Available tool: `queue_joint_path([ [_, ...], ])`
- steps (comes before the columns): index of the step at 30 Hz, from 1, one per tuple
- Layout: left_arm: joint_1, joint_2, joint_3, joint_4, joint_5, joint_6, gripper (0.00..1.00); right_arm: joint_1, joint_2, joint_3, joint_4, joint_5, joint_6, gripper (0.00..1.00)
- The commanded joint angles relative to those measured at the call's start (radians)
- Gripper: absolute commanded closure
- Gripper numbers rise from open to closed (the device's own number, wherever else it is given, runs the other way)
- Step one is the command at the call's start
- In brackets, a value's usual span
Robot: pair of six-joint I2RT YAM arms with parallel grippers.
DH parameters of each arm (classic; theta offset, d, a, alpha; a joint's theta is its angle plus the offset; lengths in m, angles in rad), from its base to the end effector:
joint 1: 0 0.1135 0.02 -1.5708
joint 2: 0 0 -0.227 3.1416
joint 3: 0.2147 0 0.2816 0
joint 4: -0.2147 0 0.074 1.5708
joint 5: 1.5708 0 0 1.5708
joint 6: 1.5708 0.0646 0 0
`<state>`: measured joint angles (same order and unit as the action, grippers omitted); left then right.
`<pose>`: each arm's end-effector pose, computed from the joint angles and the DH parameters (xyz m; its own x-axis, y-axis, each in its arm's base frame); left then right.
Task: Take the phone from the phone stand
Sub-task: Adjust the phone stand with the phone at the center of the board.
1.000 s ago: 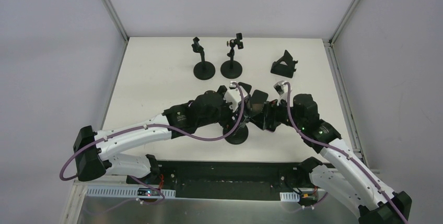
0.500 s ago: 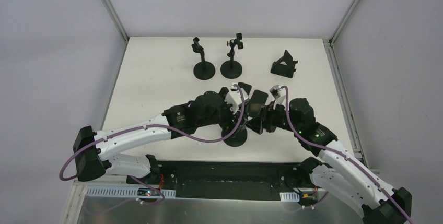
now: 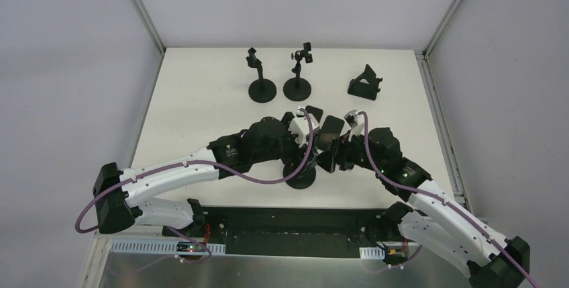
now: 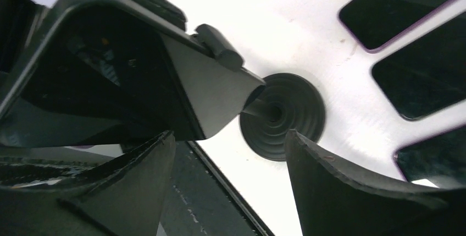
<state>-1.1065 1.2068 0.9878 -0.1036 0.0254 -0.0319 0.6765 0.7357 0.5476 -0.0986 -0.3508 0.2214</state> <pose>0.1562 -0.3157 0.2805 -0.1707 0.2697 -0.9477 0.8997 0.4349 -0.0383 0.1907 0.1816 0.2352 -0.4007 -0.0572 -0.9144 -0.7759 0.5520 0.3054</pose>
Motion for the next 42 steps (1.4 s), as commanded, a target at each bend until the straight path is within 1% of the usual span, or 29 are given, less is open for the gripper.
queue_joint_path([
  [1,-0.006,-0.018,-0.018,0.056,-0.007,0.043,0.01,0.005,-0.047,0.029,-0.045,0.162,-0.034,0.22],
  [3,-0.006,-0.018,-0.035,0.085,-0.003,0.059,0.01,0.004,-0.070,0.034,-0.081,0.245,-0.037,0.20],
  [6,-0.006,-0.025,-0.080,0.184,0.031,0.079,0.01,-0.002,-0.086,0.036,-0.094,0.306,-0.036,0.19],
  [8,-0.006,-0.031,-0.115,0.250,0.051,0.081,0.01,-0.005,-0.094,0.038,-0.098,0.315,-0.036,0.18],
  [12,-0.007,-0.029,-0.144,0.308,0.040,0.072,0.01,-0.007,-0.105,0.044,-0.108,0.337,-0.030,0.17],
  [16,-0.006,-0.033,-0.168,0.351,0.002,0.047,0.01,-0.010,-0.109,0.048,-0.110,0.340,-0.028,0.17],
  [22,-0.006,-0.067,-0.248,0.462,-0.072,0.021,0.01,-0.014,-0.107,0.050,-0.115,0.335,-0.031,0.16],
  [31,-0.016,-0.067,-0.288,0.523,-0.161,0.004,0.01,-0.017,-0.099,0.052,-0.119,0.334,-0.037,0.16],
  [40,-0.039,-0.042,-0.284,0.546,-0.191,0.013,0.01,-0.023,-0.095,0.054,-0.128,0.336,-0.044,0.16],
  [42,-0.042,-0.037,-0.282,0.546,-0.193,0.013,0.02,-0.024,-0.094,0.055,-0.128,0.334,-0.045,0.16],
])
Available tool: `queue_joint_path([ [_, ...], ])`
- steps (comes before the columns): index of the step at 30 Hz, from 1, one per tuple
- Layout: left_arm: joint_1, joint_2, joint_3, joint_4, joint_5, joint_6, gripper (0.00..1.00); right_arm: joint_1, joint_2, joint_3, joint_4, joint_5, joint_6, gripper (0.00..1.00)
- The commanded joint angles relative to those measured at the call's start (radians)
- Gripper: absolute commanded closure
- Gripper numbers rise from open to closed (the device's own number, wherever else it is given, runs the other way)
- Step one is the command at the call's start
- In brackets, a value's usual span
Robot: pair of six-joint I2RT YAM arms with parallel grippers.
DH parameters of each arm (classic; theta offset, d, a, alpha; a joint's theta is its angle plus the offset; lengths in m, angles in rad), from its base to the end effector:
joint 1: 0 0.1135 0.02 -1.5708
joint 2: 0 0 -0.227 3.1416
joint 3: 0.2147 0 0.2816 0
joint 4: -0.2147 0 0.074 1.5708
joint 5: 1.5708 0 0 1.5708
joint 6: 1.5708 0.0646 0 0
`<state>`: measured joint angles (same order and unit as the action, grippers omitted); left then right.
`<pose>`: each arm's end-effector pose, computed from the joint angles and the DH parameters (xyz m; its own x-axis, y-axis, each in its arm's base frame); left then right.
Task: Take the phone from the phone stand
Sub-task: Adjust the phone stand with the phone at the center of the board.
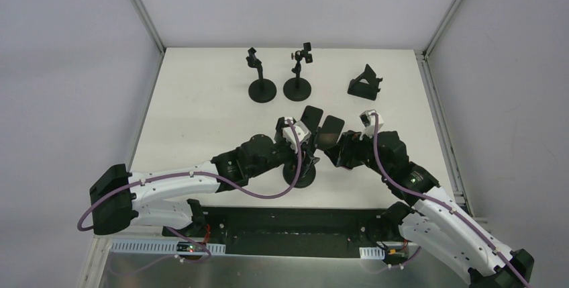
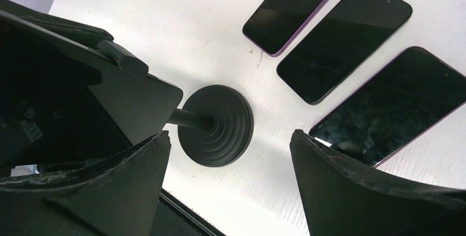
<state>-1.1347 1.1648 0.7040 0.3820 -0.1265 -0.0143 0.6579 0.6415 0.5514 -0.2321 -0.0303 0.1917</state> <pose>0.1515 -0.3058 0.2426 -0.0453 0.0637 -0.9969 0.8455 0.5340 -0.0043 0.1958 0.1538 0.2405 -0.3668 -0.0427 -0.9293 -0.5746 0.7961 0.1901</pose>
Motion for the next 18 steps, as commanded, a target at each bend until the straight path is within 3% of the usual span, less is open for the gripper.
queue_joint_path([
  [1,-0.016,0.007,0.003,0.061,-0.044,-0.004,0.04,-0.006,0.002,0.053,0.006,0.013,-0.015,0.16],
  [11,-0.048,0.027,0.012,0.060,-0.122,-0.004,0.11,-0.010,0.005,0.053,0.005,0.009,-0.017,0.17],
  [18,-0.061,0.041,0.015,0.058,-0.146,-0.012,0.27,-0.014,0.001,0.052,0.005,0.017,-0.018,0.17],
])
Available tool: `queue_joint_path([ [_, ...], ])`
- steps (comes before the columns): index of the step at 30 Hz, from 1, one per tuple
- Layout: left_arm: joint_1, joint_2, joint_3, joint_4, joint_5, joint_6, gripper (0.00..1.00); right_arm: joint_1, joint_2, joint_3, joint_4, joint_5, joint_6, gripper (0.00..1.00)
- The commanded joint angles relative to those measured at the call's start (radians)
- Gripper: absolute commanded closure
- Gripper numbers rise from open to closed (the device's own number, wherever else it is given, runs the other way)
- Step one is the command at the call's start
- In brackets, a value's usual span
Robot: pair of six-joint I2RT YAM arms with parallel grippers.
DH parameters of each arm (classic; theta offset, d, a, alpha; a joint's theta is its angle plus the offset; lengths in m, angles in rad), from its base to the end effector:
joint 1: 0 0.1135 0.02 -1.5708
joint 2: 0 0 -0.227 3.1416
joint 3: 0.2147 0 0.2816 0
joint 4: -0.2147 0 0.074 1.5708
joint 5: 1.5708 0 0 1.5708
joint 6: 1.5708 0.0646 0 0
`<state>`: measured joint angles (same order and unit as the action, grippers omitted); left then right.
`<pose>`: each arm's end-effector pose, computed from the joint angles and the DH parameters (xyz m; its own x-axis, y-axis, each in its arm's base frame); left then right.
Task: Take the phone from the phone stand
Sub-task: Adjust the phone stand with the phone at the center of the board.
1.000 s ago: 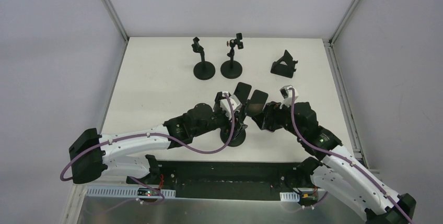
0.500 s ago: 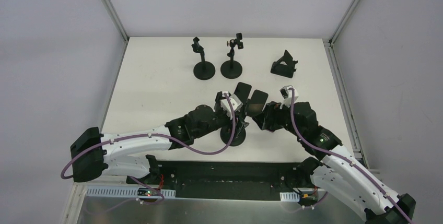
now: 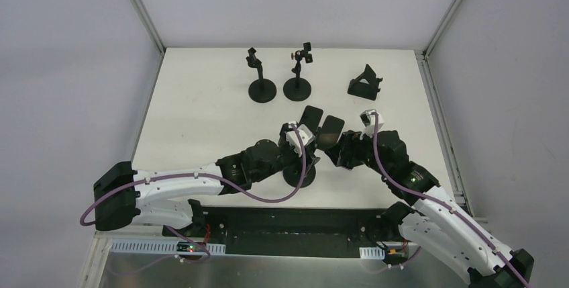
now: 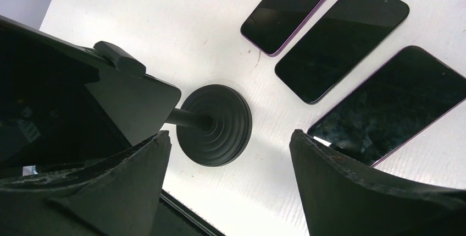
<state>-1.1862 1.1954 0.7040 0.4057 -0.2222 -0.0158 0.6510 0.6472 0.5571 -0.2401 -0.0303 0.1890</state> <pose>0.1423 -0.3137 0.2360 -0.0451 0.0703 -0.9965 0.8212 0.5707 0.0031 0.1972 0.1527 0.2404 -0.3714 -0.0468 -0.9273 -0.5688 0.8008 0.1874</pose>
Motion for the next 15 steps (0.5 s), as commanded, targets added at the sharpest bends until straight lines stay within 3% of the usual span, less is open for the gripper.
queue_joint_path([
  [1,-0.010,0.012,0.014,0.036,-0.053,-0.016,0.28,-0.007,-0.006,0.046,0.013,0.018,-0.017,0.17],
  [3,-0.009,0.013,0.011,0.035,-0.068,-0.033,0.35,-0.008,-0.007,0.049,0.013,0.018,-0.021,0.17],
  [6,-0.009,0.011,0.009,0.035,-0.074,-0.052,0.54,-0.011,-0.008,0.052,0.014,0.017,-0.027,0.17],
  [10,-0.009,0.007,0.006,0.035,-0.047,-0.048,0.73,-0.013,-0.011,0.057,0.013,0.011,-0.058,0.17],
  [15,-0.010,0.003,-0.007,0.035,-0.023,-0.031,0.83,-0.013,-0.028,0.066,0.011,0.007,-0.105,0.17],
])
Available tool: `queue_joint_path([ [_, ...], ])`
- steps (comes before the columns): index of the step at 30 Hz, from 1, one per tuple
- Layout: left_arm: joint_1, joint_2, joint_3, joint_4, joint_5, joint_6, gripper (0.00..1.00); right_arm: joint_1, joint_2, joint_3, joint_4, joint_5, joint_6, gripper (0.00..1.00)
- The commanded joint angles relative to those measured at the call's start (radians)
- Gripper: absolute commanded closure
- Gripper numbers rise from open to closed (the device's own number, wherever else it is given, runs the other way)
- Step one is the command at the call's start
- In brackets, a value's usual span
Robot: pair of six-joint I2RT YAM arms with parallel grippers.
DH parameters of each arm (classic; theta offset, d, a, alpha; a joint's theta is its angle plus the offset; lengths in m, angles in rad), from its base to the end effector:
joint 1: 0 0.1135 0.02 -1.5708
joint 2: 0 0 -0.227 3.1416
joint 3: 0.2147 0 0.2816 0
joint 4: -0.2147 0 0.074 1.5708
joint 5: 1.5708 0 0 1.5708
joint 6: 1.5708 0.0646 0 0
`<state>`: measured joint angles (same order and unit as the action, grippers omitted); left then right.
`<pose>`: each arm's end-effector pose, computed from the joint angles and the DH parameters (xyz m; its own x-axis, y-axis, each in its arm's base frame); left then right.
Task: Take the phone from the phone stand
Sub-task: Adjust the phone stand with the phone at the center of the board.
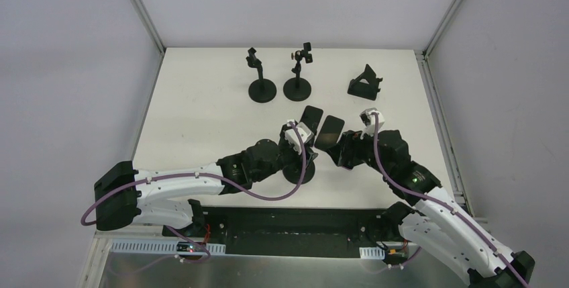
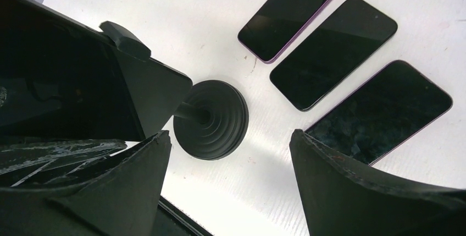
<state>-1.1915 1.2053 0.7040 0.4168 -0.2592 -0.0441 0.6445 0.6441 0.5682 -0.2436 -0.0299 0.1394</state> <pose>0.1431 -0.3143 0.2344 -0.0666 0.0521 -0.9964 0.8012 0.5980 -0.0223 0.1978 0.1511 0.2452 -0.3352 -0.0782 -0.9389 -0.5823 0.8006 0.1412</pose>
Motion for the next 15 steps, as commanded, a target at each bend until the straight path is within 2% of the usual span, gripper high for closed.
queue_joint_path([
  [1,-0.005,-0.006,-0.007,0.023,0.029,0.007,0.83,-0.006,-0.027,0.055,0.014,0.002,-0.063,0.17],
  [6,-0.004,0.007,-0.008,0.024,0.122,0.073,0.89,-0.006,-0.054,0.053,0.017,-0.033,-0.110,0.16],
  [15,0.003,0.056,-0.011,0.039,0.319,0.184,0.90,-0.006,-0.129,0.026,0.065,-0.088,-0.133,0.16],
])
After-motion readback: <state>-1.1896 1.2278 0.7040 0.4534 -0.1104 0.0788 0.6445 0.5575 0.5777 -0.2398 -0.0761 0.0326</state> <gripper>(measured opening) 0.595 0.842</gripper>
